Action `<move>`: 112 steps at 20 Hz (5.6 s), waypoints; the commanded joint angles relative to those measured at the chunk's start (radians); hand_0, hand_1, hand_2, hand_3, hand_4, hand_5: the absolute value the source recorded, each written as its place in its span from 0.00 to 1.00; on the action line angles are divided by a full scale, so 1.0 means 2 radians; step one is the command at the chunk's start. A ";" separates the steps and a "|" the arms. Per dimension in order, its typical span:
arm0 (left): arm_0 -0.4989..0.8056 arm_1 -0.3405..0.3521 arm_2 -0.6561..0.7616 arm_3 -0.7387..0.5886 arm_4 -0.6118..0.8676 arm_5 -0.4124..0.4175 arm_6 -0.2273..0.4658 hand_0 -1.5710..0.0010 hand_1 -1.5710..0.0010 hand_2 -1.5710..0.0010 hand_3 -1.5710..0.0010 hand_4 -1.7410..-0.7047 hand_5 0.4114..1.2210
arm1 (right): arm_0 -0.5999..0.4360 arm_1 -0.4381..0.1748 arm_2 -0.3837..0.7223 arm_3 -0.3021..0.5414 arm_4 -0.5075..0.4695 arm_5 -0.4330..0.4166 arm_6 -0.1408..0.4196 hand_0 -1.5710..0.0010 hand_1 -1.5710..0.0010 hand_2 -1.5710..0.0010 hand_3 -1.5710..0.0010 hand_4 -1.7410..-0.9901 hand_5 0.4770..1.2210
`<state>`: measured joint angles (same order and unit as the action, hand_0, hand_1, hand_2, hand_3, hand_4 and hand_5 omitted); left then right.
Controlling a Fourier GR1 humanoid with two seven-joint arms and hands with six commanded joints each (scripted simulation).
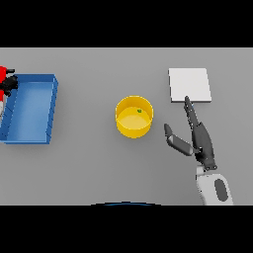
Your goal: Pick up the red beaker and tilt it to pour out 1 green nut into yellow bowl. Pick up the yellow bowl and place it on the metallic measuring scale.
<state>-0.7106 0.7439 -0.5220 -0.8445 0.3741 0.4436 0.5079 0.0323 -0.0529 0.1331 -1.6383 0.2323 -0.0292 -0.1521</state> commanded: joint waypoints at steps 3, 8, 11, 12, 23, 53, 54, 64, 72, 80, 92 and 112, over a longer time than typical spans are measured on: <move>0.031 0.034 -0.022 -0.080 0.026 -0.024 0.021 0.00 0.00 0.00 0.13 0.24 0.51 | 0.000 0.000 0.002 -0.008 0.005 -0.003 0.011 1.00 1.00 1.00 1.00 0.77 0.27; 0.068 0.076 -0.029 -0.143 0.055 -0.113 -0.021 0.49 0.55 0.57 0.64 0.84 0.33 | 0.008 -0.002 0.003 -0.003 0.001 0.001 -0.011 1.00 1.00 1.00 1.00 0.78 0.26; 0.058 0.085 -0.047 -0.139 0.033 -0.132 -0.012 0.74 0.77 0.78 0.82 0.94 0.30 | 0.006 -0.004 0.001 -0.010 -0.003 0.003 -0.004 1.00 1.00 1.00 1.00 0.79 0.28; 0.055 0.079 -0.051 -0.131 0.027 -0.132 -0.013 0.79 0.82 0.82 0.85 0.96 0.29 | 0.005 -0.003 0.003 -0.013 0.000 0.003 0.001 1.00 1.00 1.00 1.00 0.79 0.28; 0.053 0.065 -0.042 -0.114 0.005 -0.078 -0.060 0.98 0.98 0.98 0.99 0.99 0.34 | -0.017 -0.038 0.031 -0.013 0.054 0.022 0.014 1.00 1.00 1.00 1.00 0.80 0.32; 0.068 0.064 -0.030 -0.125 0.029 -0.087 -0.083 1.00 1.00 1.00 1.00 0.99 0.34 | -0.376 -0.149 0.300 0.246 0.346 0.256 -0.028 1.00 1.00 1.00 1.00 0.60 0.36; 0.067 0.064 -0.028 -0.130 0.031 -0.086 -0.084 1.00 1.00 1.00 1.00 0.99 0.34 | -0.377 -0.146 0.299 0.249 0.342 0.259 -0.030 1.00 1.00 1.00 1.00 0.59 0.37; 0.076 0.078 -0.023 -0.139 0.035 -0.090 -0.093 1.00 1.00 1.00 1.00 0.98 0.35 | -0.376 -0.138 0.299 0.259 0.337 0.270 -0.038 0.27 0.29 0.36 0.54 0.21 0.85; 0.070 0.075 -0.028 -0.133 0.031 -0.095 -0.087 1.00 1.00 1.00 1.00 0.99 0.35 | -0.376 -0.144 0.292 0.258 0.339 0.250 -0.040 0.04 0.05 0.17 0.20 0.04 0.97; 0.072 0.071 -0.028 -0.126 0.032 -0.096 -0.090 1.00 1.00 1.00 1.00 0.98 0.35 | -0.373 -0.166 0.245 0.194 0.305 0.292 -0.014 0.01 0.01 0.10 0.20 0.01 1.00; 0.075 0.078 -0.030 -0.158 0.033 -0.085 -0.078 1.00 1.00 1.00 1.00 0.98 0.37 | -0.384 -0.229 0.187 0.190 0.314 0.262 -0.012 0.00 0.00 0.03 0.27 0.00 1.00; 0.076 0.082 -0.033 -0.159 0.032 -0.087 -0.056 1.00 1.00 1.00 1.00 0.98 0.37 | -0.443 -0.209 0.112 0.485 0.342 0.132 -0.047 0.00 0.00 0.10 0.14 0.00 1.00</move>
<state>-0.5589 0.9086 -0.5886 -1.1628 0.4375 0.2703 0.3963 -0.8528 -0.4708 0.3576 -0.6681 0.9169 0.2346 -0.2442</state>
